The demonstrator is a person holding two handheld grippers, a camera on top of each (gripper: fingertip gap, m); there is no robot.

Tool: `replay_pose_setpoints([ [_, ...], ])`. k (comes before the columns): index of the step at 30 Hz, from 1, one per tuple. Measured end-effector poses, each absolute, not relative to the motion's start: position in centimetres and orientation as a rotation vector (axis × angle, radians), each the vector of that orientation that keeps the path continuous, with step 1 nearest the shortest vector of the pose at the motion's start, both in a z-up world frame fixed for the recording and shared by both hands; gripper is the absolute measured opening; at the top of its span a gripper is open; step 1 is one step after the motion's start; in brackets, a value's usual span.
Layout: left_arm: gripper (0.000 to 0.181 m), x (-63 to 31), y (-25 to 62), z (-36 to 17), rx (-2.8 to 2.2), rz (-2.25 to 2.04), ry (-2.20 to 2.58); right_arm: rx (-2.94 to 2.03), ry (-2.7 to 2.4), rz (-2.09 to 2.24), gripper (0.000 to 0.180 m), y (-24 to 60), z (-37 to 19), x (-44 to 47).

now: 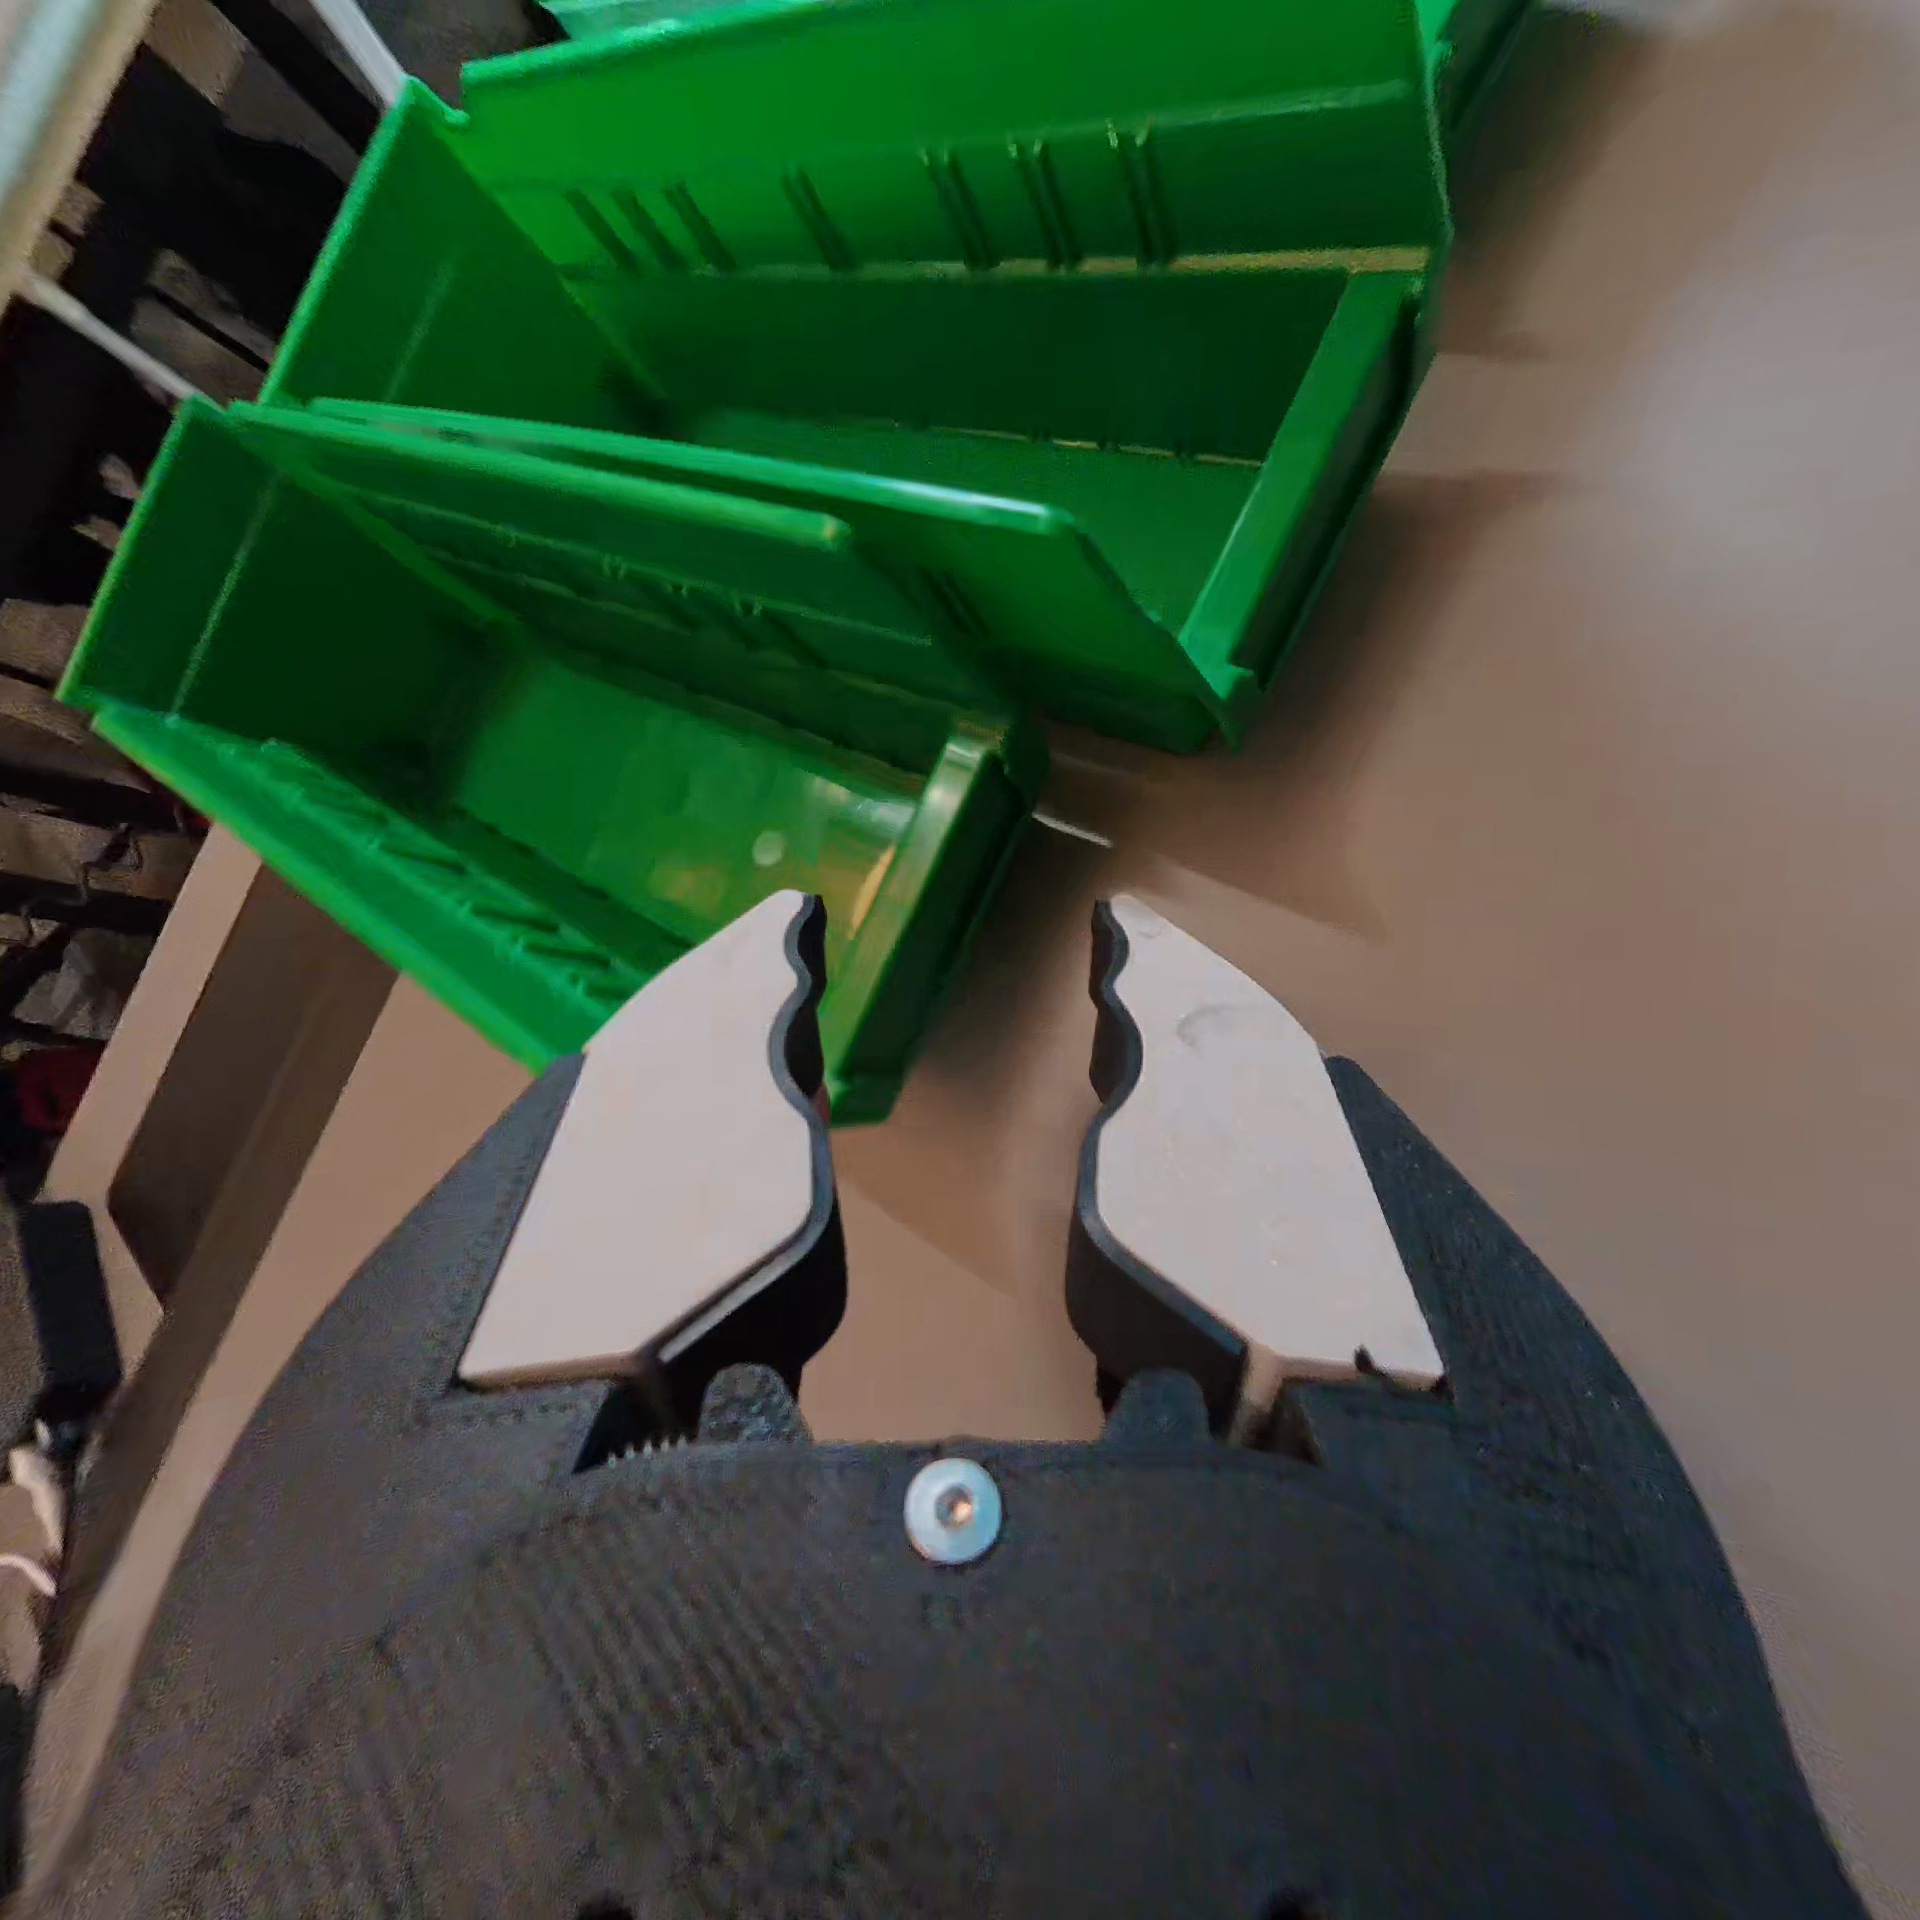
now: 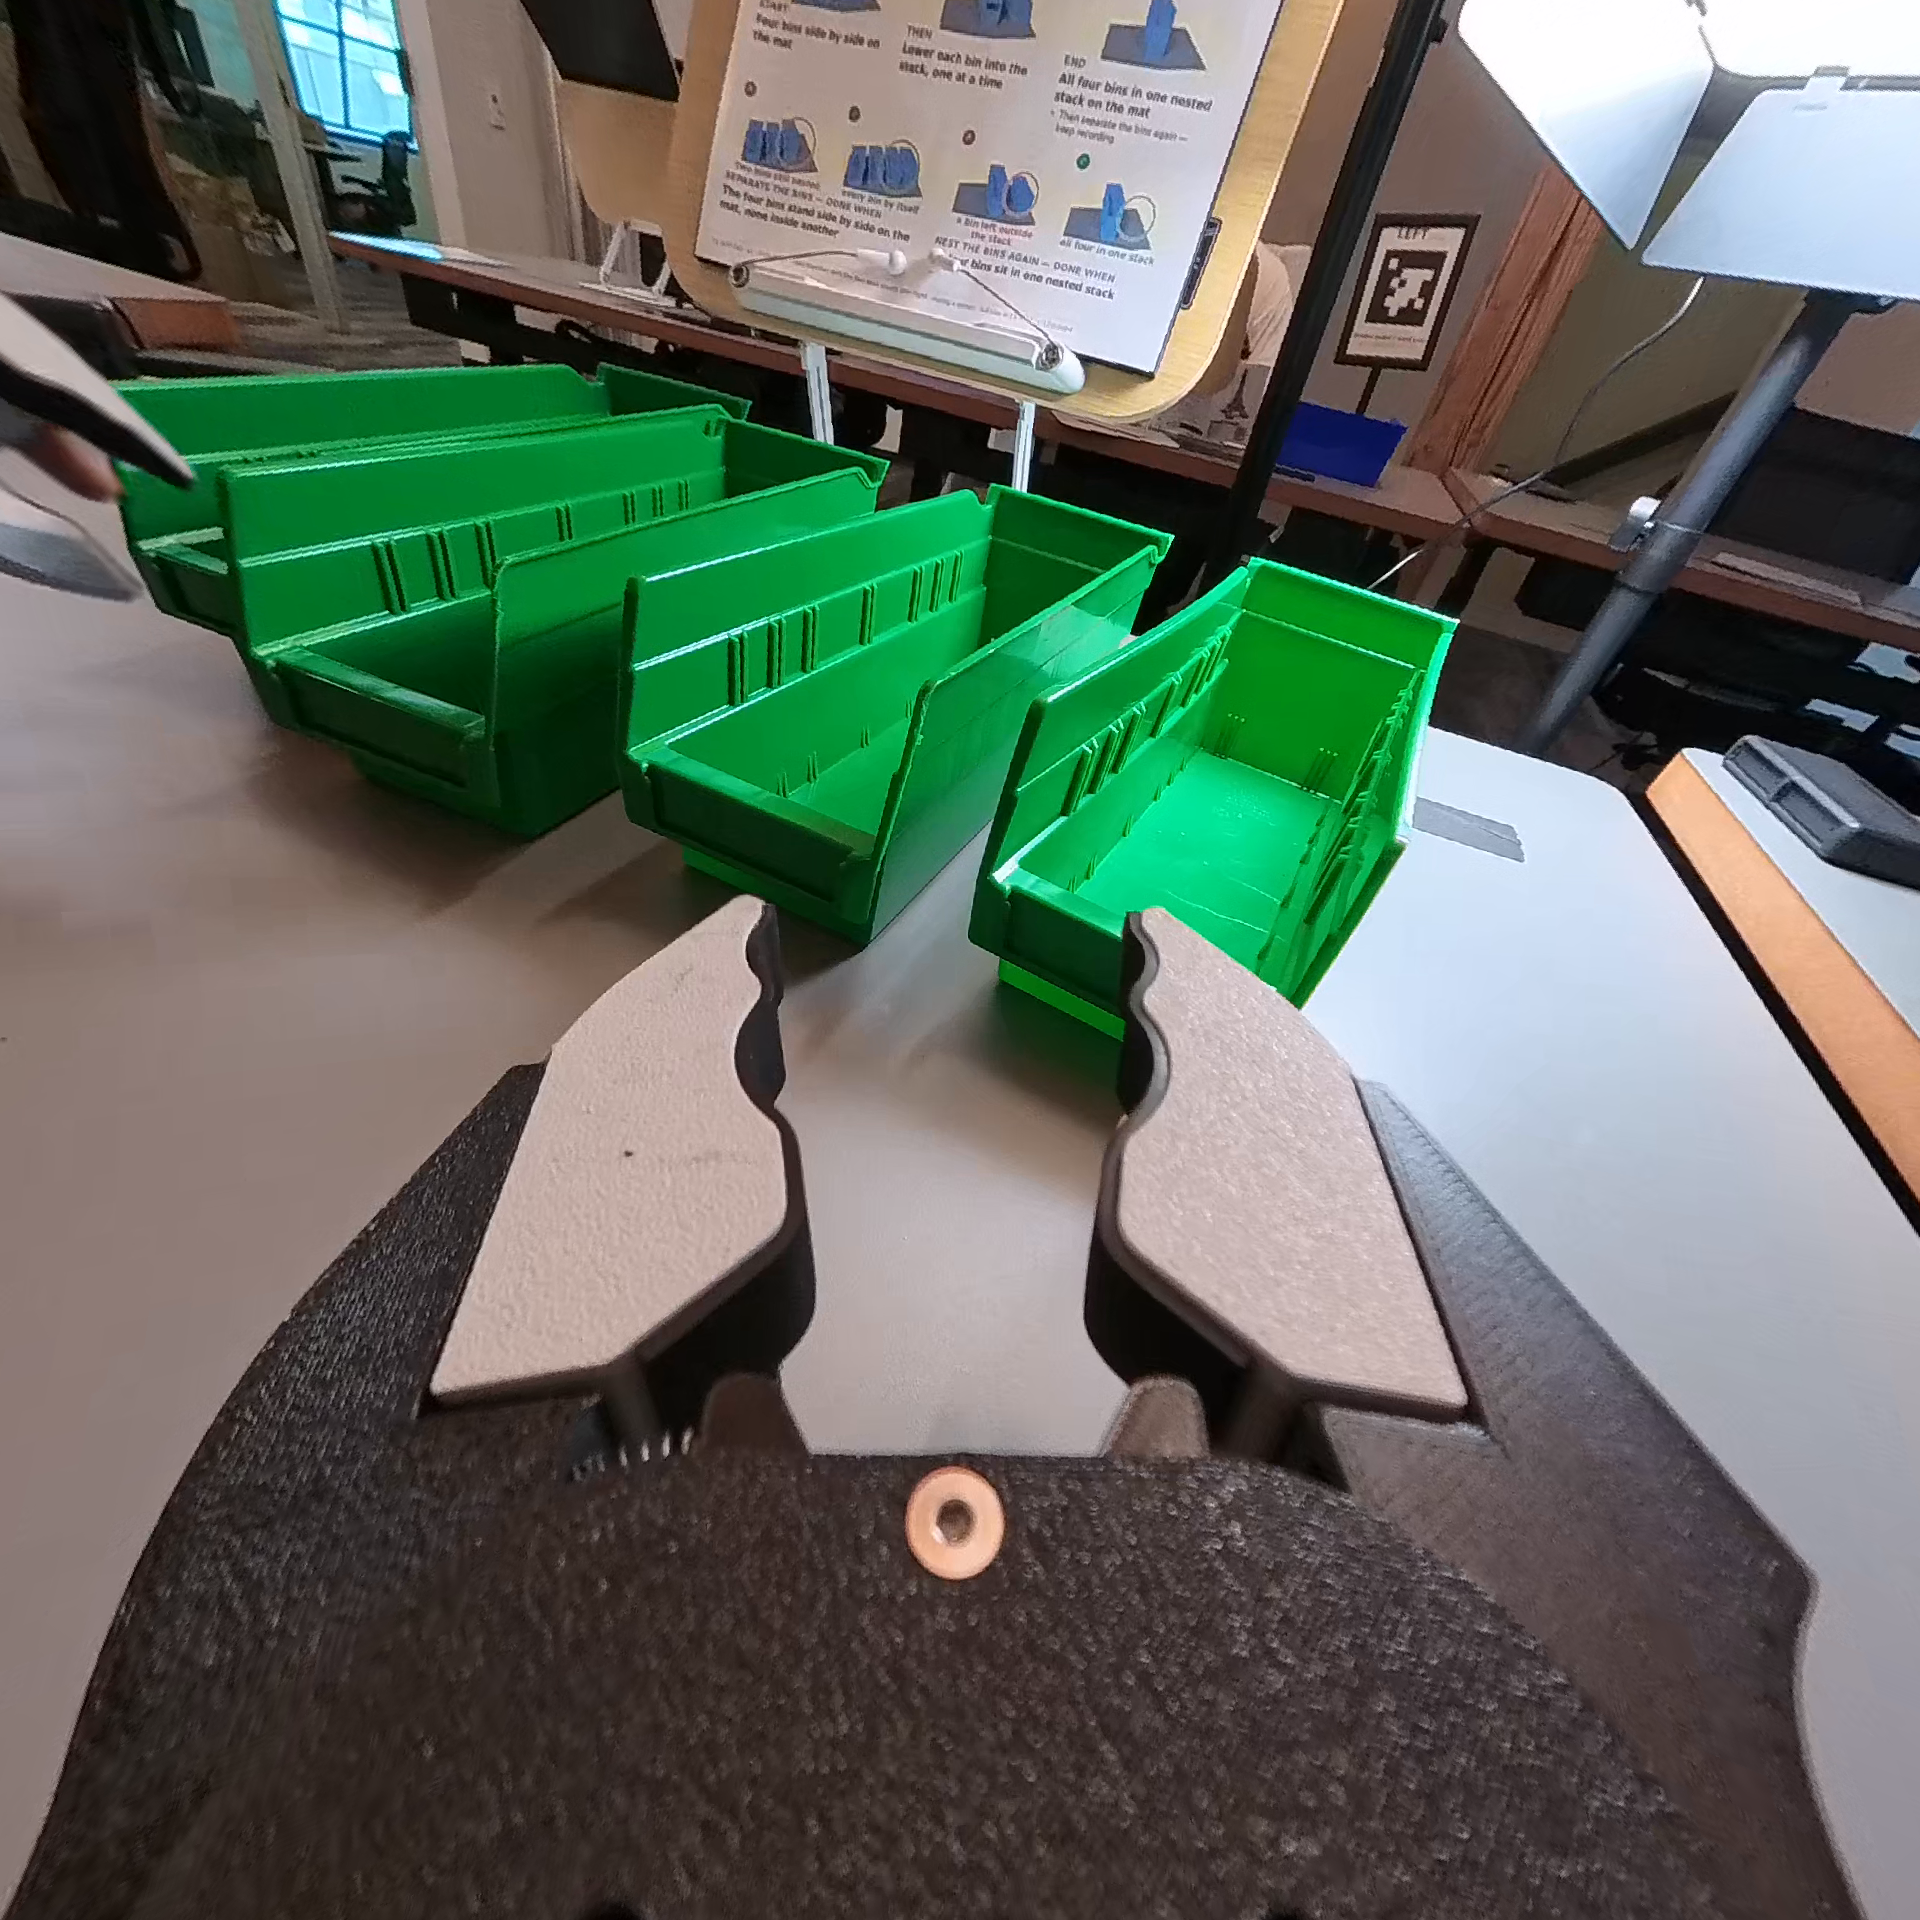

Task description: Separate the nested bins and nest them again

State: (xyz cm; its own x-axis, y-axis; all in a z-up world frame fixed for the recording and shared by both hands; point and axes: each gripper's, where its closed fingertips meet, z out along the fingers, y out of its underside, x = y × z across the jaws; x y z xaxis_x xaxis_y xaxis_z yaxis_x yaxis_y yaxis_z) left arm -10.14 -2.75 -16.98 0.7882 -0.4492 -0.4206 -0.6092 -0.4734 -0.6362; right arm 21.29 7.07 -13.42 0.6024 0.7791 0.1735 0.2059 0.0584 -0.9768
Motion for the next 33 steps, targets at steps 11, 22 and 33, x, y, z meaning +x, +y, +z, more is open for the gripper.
replay_pose_setpoints([
  [11, 0.052, -12.1, 0.6, -20.8, -2.427, 0.452, 1.094, -1.453, -0.893, 0.567, 0.062, 6.5, -13.1, 21.2],
  [22, 0.04, -13.3, 1.1, -21.5, -2.404, 0.643, 1.195, -1.453, -0.902, 0.571, 0.06, 6.5, -13.2, 21.1],
  [33, 0.03, -13.8, 0.7, -21.6, -2.297, 0.717, 1.219, -1.448, -0.895, 0.582, 0.059, 6.4, -13.1, 21.2],
])
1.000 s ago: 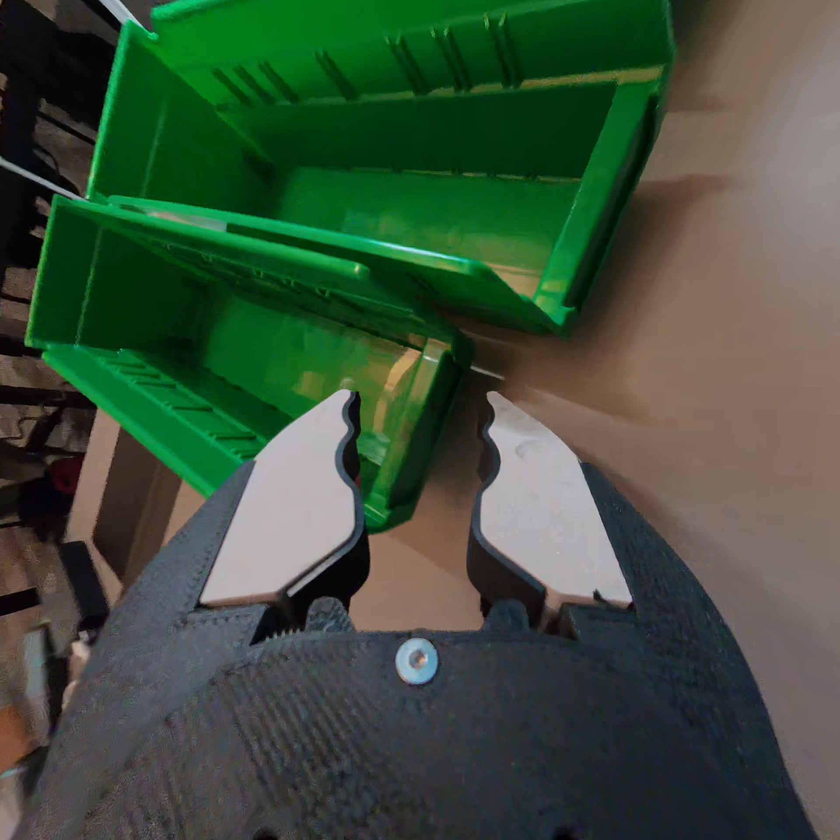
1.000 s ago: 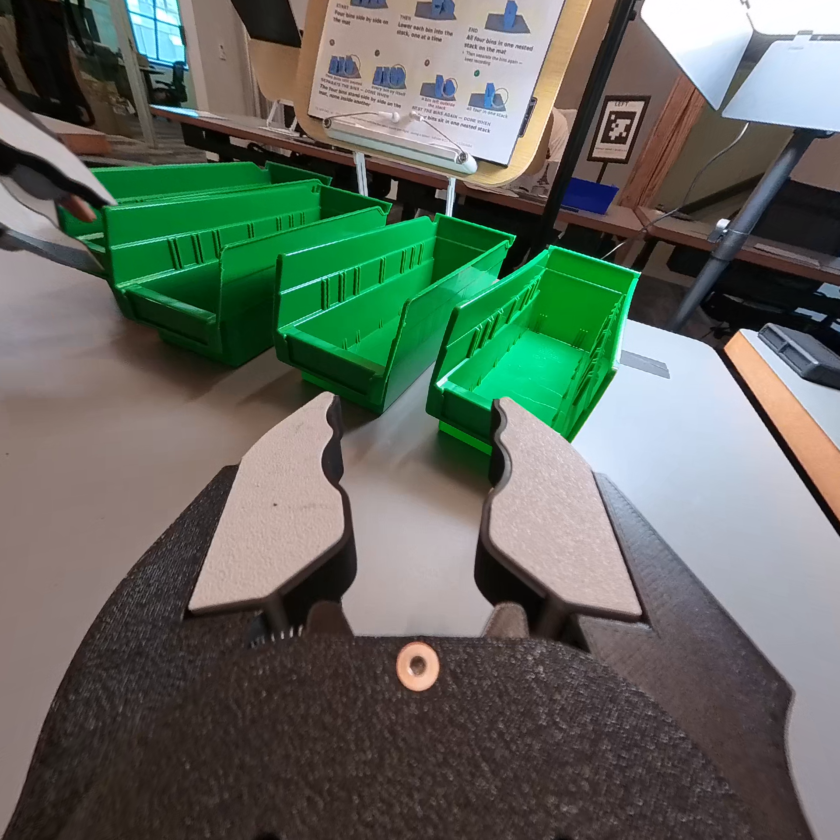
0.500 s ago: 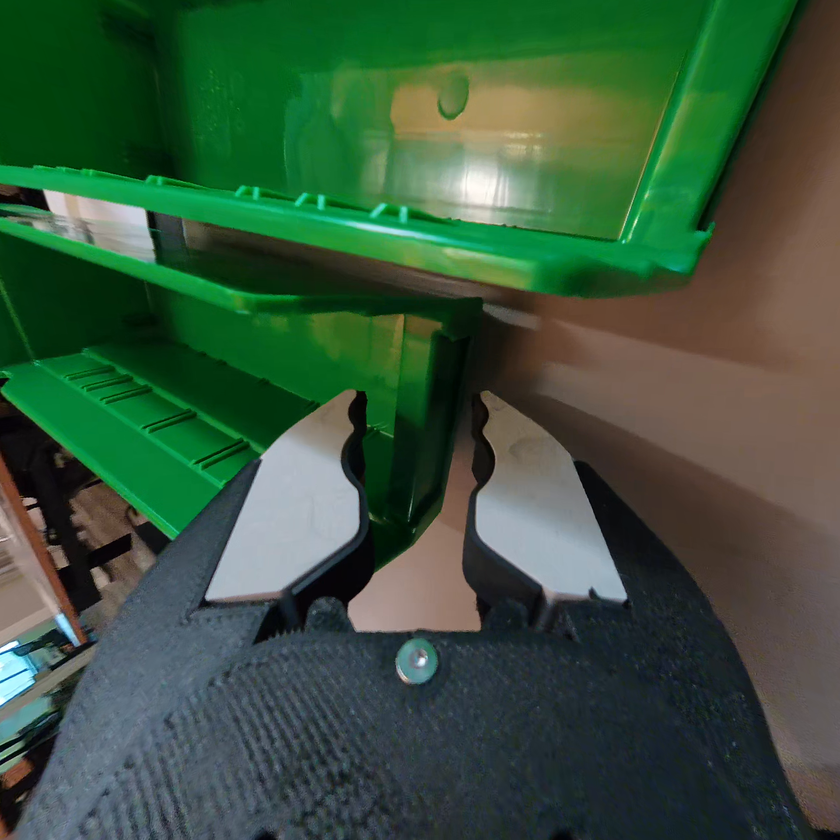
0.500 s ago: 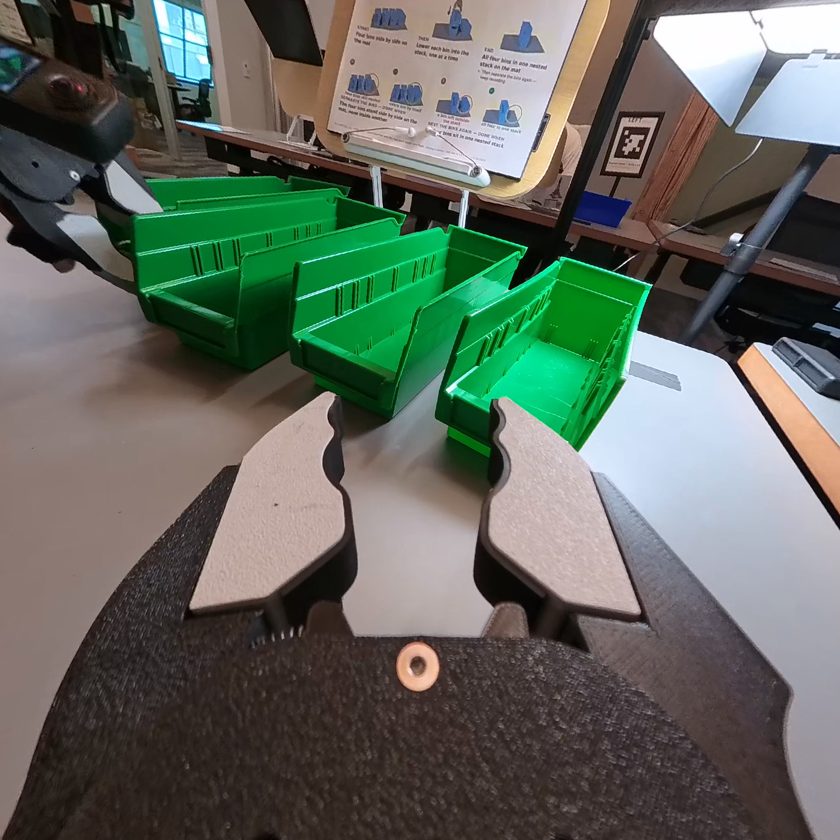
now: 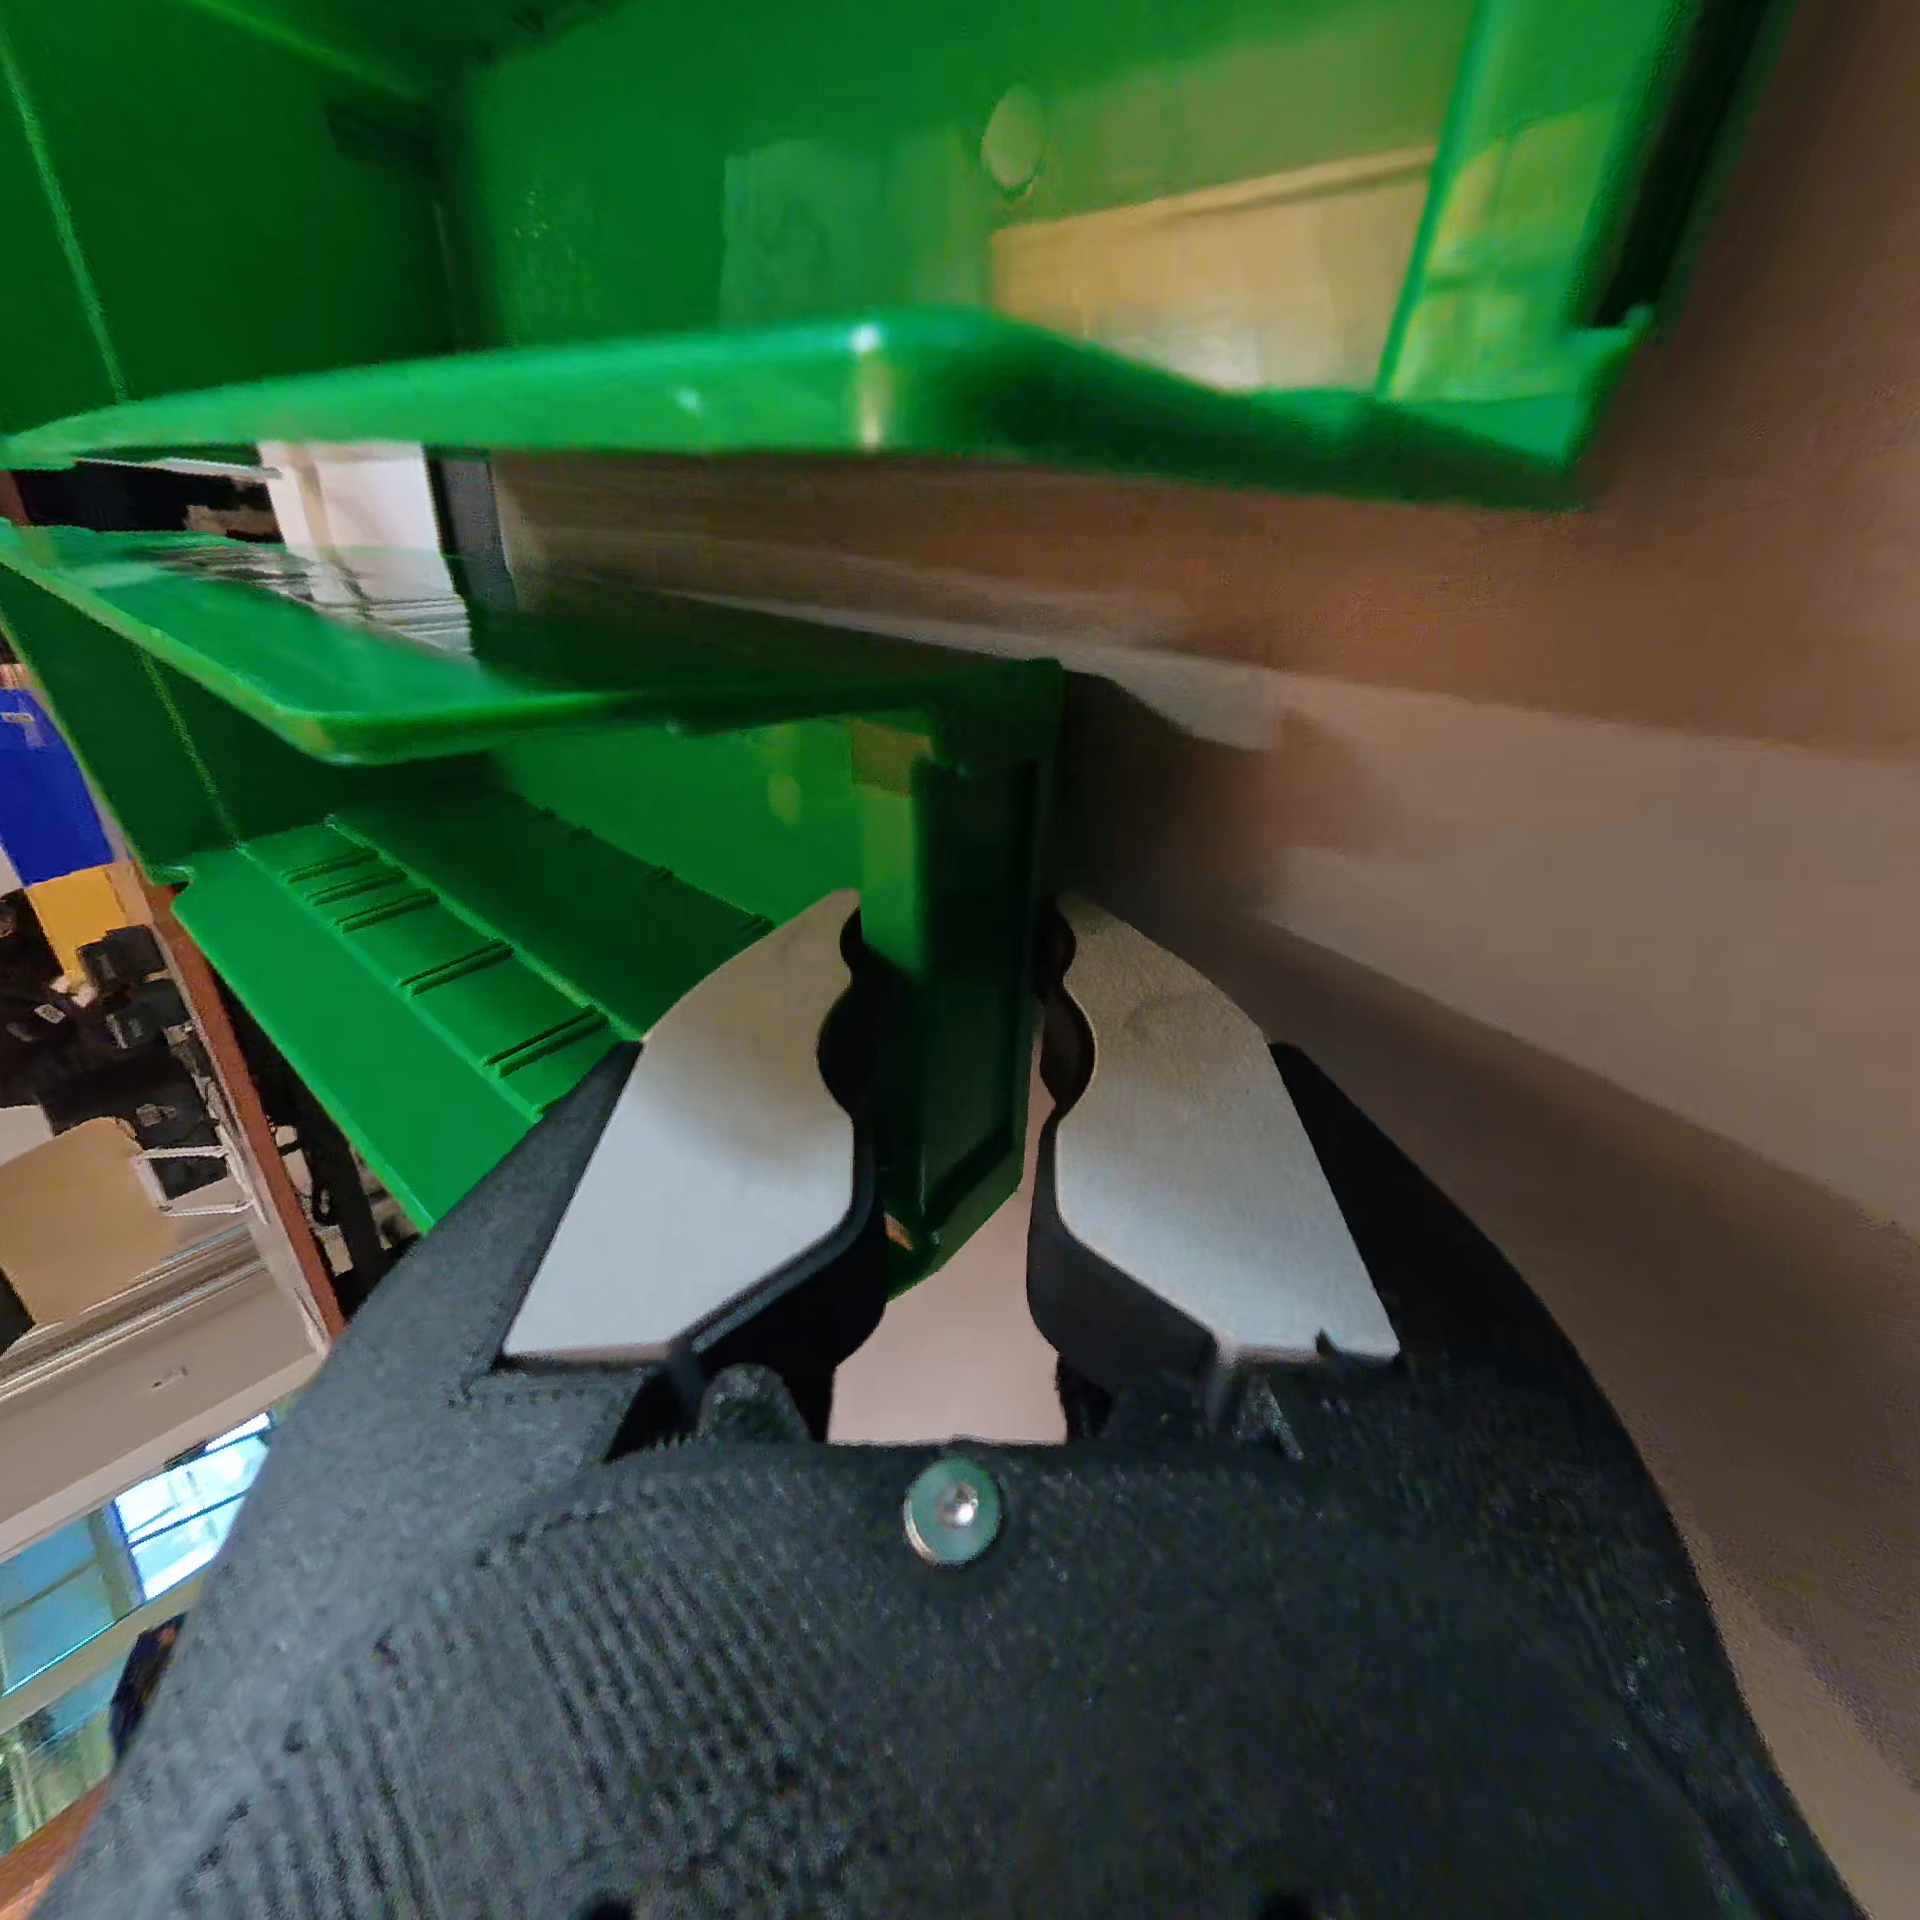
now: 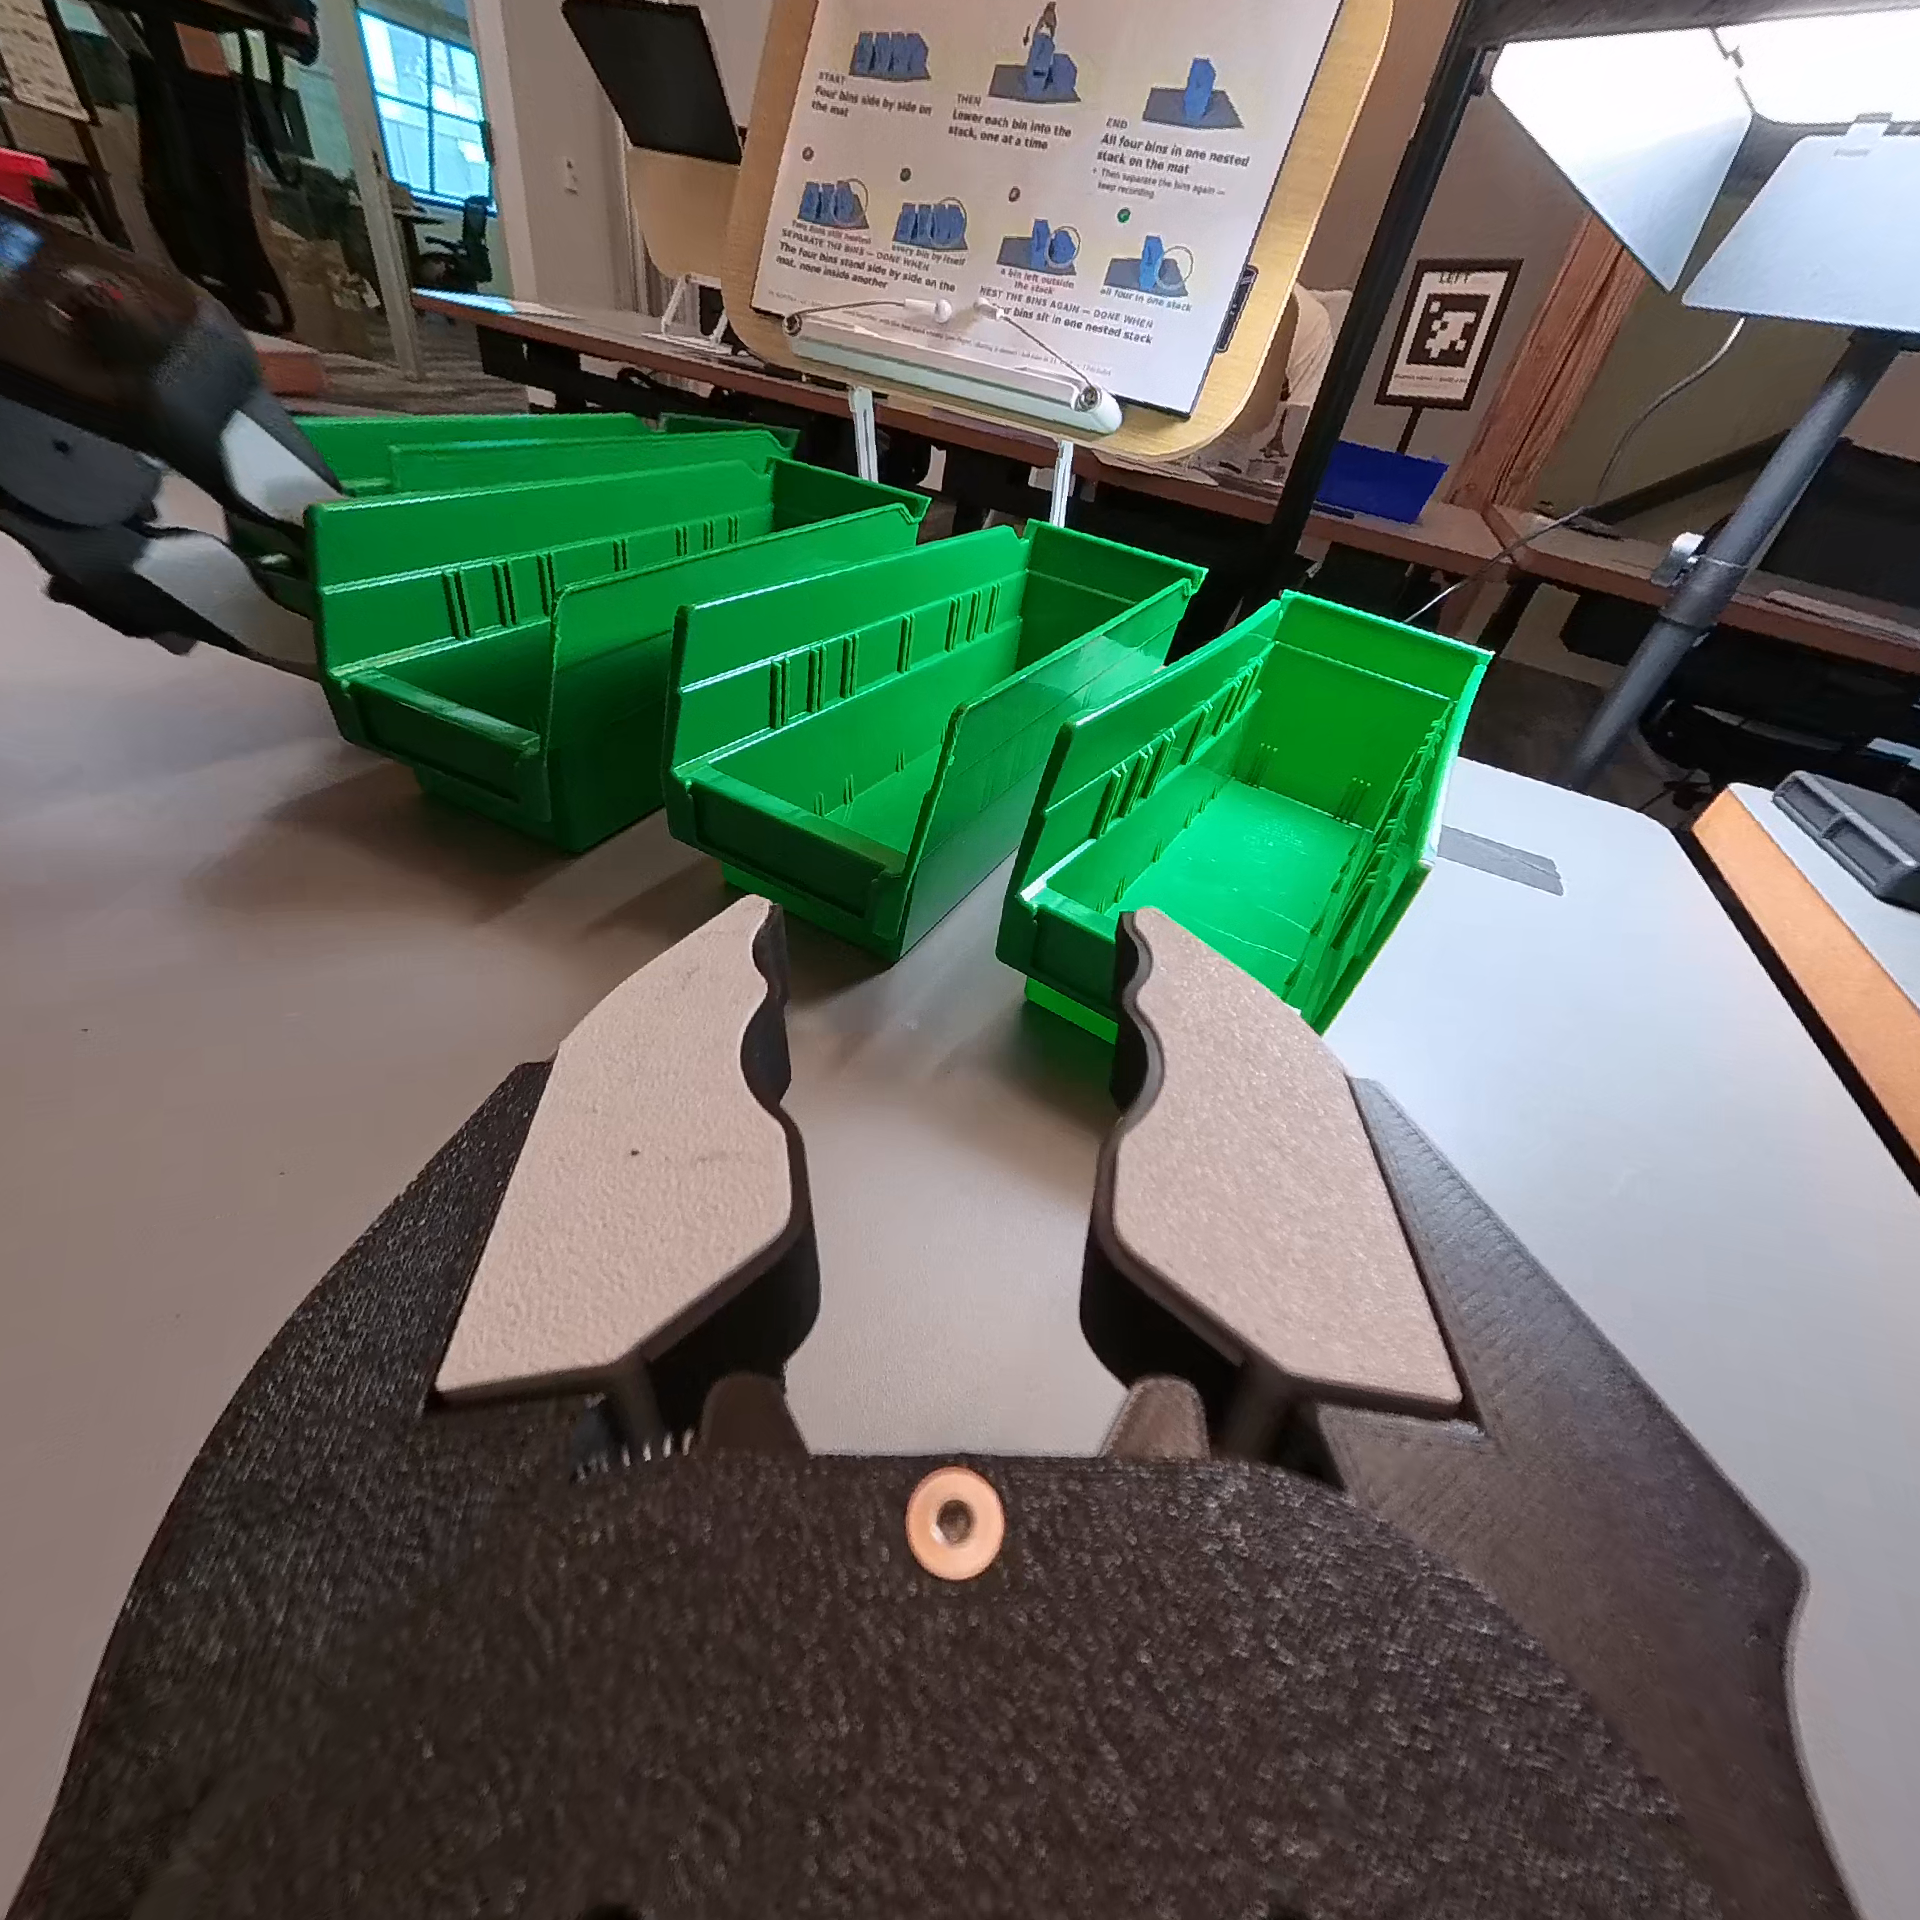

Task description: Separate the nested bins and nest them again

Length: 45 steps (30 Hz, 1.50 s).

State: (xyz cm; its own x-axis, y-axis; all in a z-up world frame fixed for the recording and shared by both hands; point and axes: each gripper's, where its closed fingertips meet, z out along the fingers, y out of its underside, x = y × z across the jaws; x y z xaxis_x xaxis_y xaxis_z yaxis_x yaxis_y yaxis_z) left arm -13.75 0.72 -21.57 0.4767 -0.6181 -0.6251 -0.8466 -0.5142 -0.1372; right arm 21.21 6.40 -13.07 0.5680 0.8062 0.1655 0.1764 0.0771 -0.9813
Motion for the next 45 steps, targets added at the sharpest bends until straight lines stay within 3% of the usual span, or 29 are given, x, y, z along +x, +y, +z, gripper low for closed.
replay_pose_setpoints([
  [11, 0.03, -11.6, -1.5, -13.3, -2.204, 0.679, 1.084, -1.453, -0.896, 0.575, 0.059, 6.5, -13.2, 21.2],
  [19, 0.03, -5.1, -1.1, -7.6, -2.131, 0.651, 1.153, -1.446, -0.908, 0.58, 0.062, 6.3, -13.1, 21.1],
  [26, 0.03, -1.4, 0.4, -9.5, -2.219, 0.681, 1.259, -1.438, -0.896, 0.596, 0.062, 6.2, -12.8, 21.3],
  [45, 0.031, -2.2, 2.5, -16.5, -2.245, 0.814, 1.308, -1.43, -0.891, 0.597, 0.062, 6.1, -12.7, 21.4],
])
